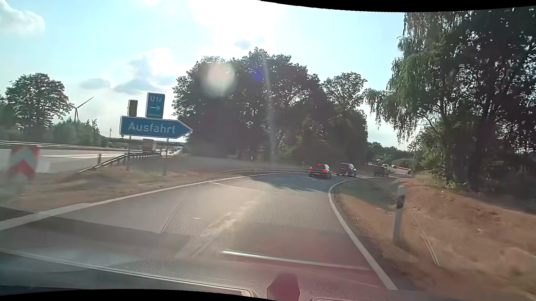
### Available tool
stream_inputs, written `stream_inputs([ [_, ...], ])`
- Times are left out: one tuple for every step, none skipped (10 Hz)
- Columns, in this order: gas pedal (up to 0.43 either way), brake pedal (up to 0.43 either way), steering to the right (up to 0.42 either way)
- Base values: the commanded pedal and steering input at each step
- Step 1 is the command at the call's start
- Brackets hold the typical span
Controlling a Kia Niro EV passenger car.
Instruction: Follow the waypoints while adhering to traffic rules and regulations
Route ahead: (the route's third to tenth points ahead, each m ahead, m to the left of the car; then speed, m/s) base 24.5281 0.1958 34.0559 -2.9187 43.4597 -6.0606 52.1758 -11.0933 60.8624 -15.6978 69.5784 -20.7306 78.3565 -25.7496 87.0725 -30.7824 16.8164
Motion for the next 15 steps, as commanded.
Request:
stream_inputs([
  [0.079, 0.0, 0.056],
  [0.079, 0.0, 0.055],
  [0.079, 0.0, 0.056],
  [0.079, 0.0, 0.056],
  [0.079, 0.0, 0.056],
  [0.079, 0.0, 0.055],
  [0.087, 0.0, 0.055],
  [0.118, 0.0, 0.055],
  [0.13, 0.0, 0.055],
  [0.13, 0.0, 0.055],
  [0.13, 0.0, 0.055],
  [0.13, 0.0, 0.055],
  [0.118, 0.0, 0.055],
  [0.118, 0.0, 0.055],
  [0.118, 0.0, 0.055],
])
